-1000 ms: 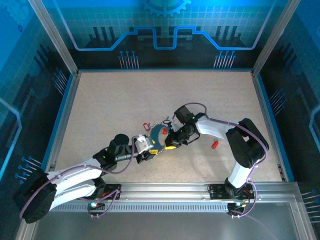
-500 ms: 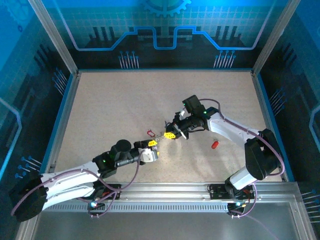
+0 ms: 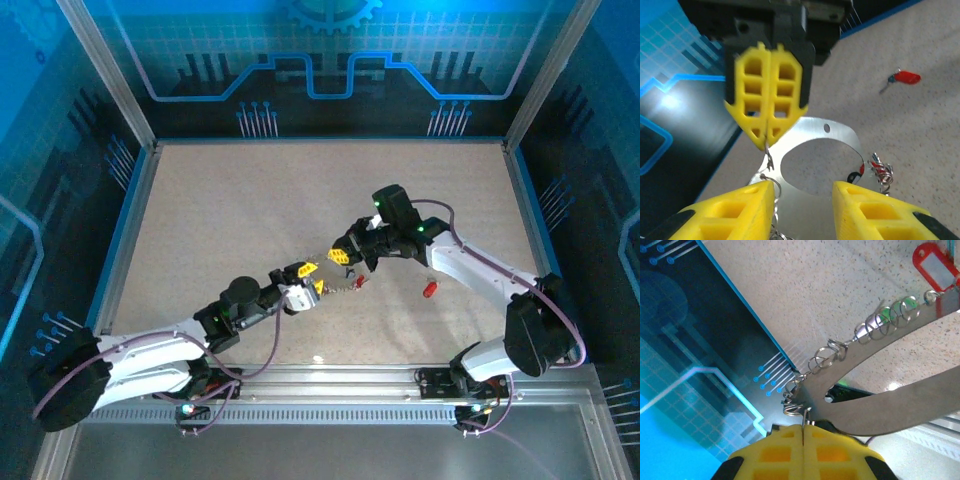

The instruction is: Put the keys on the keyring

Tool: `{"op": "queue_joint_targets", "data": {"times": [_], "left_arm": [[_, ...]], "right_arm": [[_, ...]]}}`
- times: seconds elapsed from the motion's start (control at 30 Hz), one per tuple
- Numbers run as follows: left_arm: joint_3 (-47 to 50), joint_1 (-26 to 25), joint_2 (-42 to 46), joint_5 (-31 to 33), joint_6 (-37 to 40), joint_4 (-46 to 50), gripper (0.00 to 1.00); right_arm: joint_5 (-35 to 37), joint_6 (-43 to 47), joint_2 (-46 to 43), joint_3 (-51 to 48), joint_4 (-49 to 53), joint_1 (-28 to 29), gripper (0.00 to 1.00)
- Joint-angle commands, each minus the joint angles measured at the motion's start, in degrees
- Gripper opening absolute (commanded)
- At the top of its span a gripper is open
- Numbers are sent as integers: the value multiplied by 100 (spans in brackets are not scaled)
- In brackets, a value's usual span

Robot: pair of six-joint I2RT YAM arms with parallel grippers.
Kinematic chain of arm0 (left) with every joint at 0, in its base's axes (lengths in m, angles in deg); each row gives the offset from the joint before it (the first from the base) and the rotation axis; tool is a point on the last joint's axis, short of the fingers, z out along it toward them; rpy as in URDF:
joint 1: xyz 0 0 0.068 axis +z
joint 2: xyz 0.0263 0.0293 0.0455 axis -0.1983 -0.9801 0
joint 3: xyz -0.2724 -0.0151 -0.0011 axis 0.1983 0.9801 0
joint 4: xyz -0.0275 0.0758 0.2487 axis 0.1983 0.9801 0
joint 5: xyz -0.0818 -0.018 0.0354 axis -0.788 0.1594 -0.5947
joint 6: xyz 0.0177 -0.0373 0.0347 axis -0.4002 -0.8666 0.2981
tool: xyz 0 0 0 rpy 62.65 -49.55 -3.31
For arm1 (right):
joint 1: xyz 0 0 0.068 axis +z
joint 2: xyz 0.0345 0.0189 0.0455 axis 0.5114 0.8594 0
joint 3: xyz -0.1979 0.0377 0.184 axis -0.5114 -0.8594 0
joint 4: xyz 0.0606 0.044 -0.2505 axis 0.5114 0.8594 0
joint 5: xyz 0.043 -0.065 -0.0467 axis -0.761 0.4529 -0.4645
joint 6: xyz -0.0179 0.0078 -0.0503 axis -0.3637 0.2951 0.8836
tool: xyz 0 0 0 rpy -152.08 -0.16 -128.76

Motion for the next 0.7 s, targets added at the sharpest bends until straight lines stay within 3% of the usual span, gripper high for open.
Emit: {"op": "queue_joint_targets", "data": {"times": [0.0,0.4,0.67], "left_arm": [[-263,20,172,-189,-94,-38,37],[-772,236,-896,-271,-395,-317,36],[-996,241,-1475,222,-482,-704,30]], "right_arm": [[269,-323,-107,86,-192,7,0],[417,-402,-241,66,-180,25,0],[443,-411,-270,88,-119,72,0]]}}
